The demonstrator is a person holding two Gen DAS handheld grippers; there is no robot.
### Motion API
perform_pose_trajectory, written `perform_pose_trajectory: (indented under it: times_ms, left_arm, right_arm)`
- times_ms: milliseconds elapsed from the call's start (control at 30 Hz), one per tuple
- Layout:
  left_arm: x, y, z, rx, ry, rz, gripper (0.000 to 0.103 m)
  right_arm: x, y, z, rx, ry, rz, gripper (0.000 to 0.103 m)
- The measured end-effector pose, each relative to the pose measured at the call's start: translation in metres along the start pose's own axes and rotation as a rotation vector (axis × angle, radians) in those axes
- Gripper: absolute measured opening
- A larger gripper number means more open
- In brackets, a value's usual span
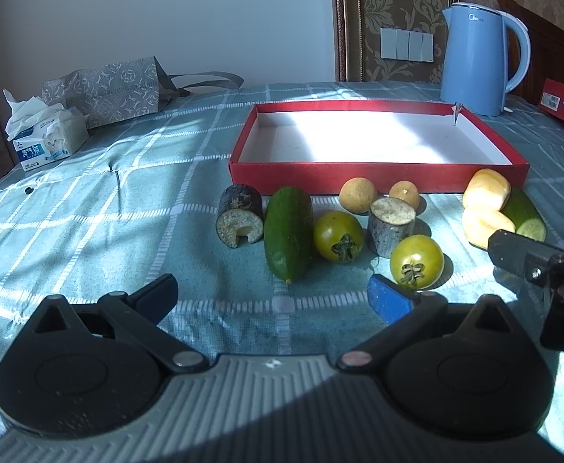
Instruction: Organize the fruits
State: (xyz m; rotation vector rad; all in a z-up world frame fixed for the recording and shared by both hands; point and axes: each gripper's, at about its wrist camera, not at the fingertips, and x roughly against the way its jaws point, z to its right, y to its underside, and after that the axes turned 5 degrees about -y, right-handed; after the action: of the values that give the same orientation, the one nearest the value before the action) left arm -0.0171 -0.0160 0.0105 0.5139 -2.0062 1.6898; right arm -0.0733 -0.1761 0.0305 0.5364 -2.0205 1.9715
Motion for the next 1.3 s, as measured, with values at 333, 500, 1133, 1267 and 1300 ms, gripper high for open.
perform_pose_trajectory:
  times_ms: [333, 500, 1133, 1267, 1300]
  left_arm:
    - [-0.001, 0.002, 0.001, -0.007, 0.003, 0.001, 0.103]
    - [-0.001, 0.002, 0.001, -0.005, 0.005, -0.003, 0.103]
    - [-0.004, 0.005, -0.001, -0.007, 0.011, -0.013, 0.103]
    - [-0.005, 0.007, -0.007, -0.004, 0.003, -0.014, 0.103]
    - [-0.004, 0.008, -0.01, 0.004, 0.002, -0.017, 0.103]
  right_arm:
    - [-0.002, 0.0, 0.001, 0.0, 0.0, -0.002, 0.103]
    - [-0.003, 0.002, 0.001, 0.0, -0.003, -0.004, 0.103]
    - [-0.007, 0.005, 0.009, -0.03, 0.001, -0.001, 0.103]
    - [-0.009, 0.005, 0.011, -0.038, -0.007, -0.008, 0.103]
    - [-0.009, 0.005, 0.011, -0.042, -0.008, -0.008, 0.103]
